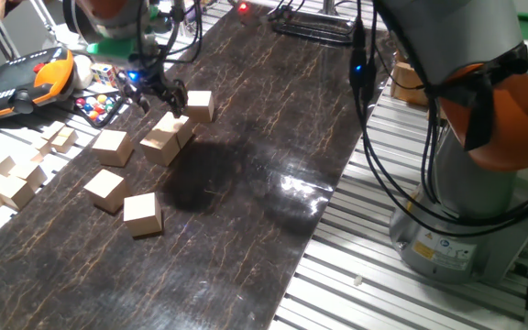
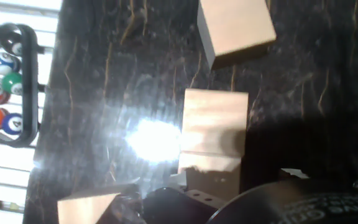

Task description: Stack the blocks into a pyramid shape

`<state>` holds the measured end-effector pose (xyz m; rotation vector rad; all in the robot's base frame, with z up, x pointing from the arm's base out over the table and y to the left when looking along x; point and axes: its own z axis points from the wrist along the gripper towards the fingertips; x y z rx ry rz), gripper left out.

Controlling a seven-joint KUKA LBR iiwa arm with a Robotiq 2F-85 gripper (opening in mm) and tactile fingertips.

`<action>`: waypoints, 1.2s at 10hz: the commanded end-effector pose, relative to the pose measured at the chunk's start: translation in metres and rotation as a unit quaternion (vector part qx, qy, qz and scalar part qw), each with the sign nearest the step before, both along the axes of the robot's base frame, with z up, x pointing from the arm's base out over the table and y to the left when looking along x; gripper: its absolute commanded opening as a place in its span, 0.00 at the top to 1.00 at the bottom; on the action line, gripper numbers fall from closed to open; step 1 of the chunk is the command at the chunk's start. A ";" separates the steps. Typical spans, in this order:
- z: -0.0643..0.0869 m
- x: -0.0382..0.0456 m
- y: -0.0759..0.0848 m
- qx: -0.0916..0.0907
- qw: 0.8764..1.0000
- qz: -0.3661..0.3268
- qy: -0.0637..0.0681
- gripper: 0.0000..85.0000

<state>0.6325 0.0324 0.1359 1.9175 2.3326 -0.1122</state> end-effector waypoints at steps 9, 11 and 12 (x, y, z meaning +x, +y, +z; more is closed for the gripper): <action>0.004 -0.0076 -0.006 0.031 0.992 0.116 0.025 0.99; 0.004 -0.0076 -0.006 0.039 0.978 0.202 0.026 0.99; 0.004 -0.0076 -0.006 0.030 0.964 0.264 0.022 0.99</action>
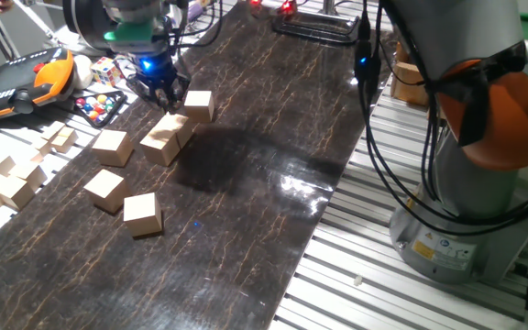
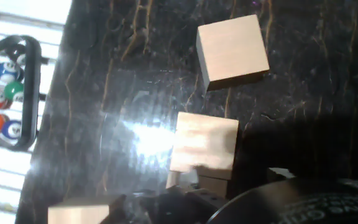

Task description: Stack the blocks into a pyramid shape

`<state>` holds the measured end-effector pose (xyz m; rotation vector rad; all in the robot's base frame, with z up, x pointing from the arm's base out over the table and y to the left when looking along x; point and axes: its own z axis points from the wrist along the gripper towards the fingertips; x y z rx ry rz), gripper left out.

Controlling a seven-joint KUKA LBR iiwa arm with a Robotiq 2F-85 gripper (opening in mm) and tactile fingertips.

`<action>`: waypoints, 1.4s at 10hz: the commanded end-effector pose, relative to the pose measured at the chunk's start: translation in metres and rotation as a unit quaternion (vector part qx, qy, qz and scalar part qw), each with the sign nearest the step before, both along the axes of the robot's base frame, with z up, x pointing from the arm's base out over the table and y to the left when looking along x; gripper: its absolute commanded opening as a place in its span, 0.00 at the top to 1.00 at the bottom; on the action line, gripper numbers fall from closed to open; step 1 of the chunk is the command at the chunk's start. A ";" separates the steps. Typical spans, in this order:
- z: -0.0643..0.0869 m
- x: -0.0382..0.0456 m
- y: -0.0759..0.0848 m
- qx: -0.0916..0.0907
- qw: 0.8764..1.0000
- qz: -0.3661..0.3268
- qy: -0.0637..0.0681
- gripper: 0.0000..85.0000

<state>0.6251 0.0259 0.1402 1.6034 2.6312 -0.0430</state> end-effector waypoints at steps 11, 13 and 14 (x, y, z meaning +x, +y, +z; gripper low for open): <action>0.011 0.0094 -0.077 0.018 0.999 -0.025 0.010 0.99; 0.008 0.0084 -0.087 0.006 0.999 -0.045 0.009 0.83; 0.005 0.0074 -0.093 0.004 0.999 -0.047 0.008 0.65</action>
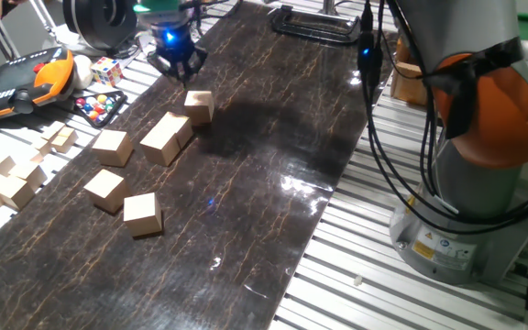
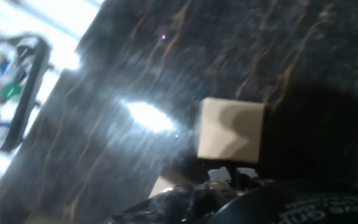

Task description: Stack the blocks into a pyramid shape

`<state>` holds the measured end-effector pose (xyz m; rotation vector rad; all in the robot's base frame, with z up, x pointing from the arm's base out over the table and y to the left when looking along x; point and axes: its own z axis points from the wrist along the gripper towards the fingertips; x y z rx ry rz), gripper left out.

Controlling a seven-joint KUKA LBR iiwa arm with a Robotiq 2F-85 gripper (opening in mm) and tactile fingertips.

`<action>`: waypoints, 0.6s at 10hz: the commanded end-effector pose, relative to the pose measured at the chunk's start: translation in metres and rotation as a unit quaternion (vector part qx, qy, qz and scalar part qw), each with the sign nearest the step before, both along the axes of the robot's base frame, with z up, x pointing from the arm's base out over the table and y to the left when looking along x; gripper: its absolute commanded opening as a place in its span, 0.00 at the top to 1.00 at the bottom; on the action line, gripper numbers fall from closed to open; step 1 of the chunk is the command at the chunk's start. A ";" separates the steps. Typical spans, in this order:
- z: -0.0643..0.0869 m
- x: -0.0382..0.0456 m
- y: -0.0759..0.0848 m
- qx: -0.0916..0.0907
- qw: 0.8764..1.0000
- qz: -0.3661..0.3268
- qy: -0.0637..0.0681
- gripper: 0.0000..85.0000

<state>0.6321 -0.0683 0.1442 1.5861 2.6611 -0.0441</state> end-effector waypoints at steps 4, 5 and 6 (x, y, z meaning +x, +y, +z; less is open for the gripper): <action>-0.016 -0.0005 -0.009 -0.002 0.999 -0.051 -0.014 0.00; -0.019 0.0007 -0.010 0.000 0.999 -0.050 -0.014 0.00; -0.022 0.0015 -0.011 0.001 0.999 -0.047 -0.014 0.00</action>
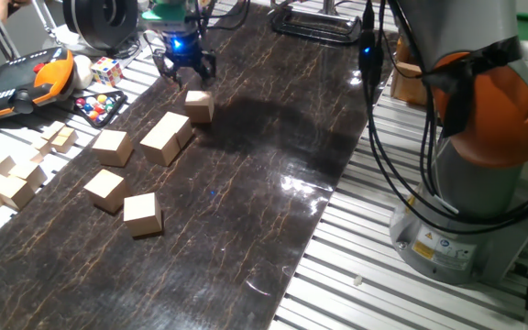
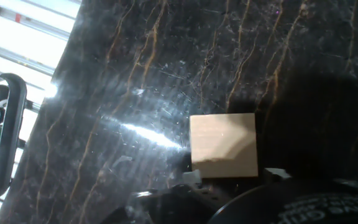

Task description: Stack the blocks into a pyramid shape

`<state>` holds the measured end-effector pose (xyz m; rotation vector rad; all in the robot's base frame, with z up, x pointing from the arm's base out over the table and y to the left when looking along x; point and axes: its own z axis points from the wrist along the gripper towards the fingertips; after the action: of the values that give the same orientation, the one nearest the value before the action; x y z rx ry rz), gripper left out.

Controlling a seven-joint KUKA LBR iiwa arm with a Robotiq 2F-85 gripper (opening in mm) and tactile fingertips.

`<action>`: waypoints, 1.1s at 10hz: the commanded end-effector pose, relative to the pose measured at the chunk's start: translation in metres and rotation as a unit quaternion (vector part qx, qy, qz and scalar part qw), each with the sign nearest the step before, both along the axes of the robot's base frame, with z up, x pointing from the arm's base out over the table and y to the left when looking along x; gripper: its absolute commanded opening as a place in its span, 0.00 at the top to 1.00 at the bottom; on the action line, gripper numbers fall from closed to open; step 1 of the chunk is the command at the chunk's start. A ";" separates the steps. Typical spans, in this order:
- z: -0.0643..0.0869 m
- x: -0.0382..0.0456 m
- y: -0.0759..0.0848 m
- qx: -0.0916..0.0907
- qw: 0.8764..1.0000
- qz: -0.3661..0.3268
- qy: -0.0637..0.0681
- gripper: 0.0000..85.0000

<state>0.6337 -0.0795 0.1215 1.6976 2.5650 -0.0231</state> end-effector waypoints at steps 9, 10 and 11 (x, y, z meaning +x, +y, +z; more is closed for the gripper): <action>-0.043 0.0020 -0.021 0.012 1.000 -0.006 0.003 0.00; -0.047 0.0024 -0.021 0.012 1.000 -0.008 0.003 0.00; -0.050 0.0027 -0.022 0.013 1.000 -0.009 0.003 0.00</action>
<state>0.6363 -0.1015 0.0717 1.7318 2.5651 0.0050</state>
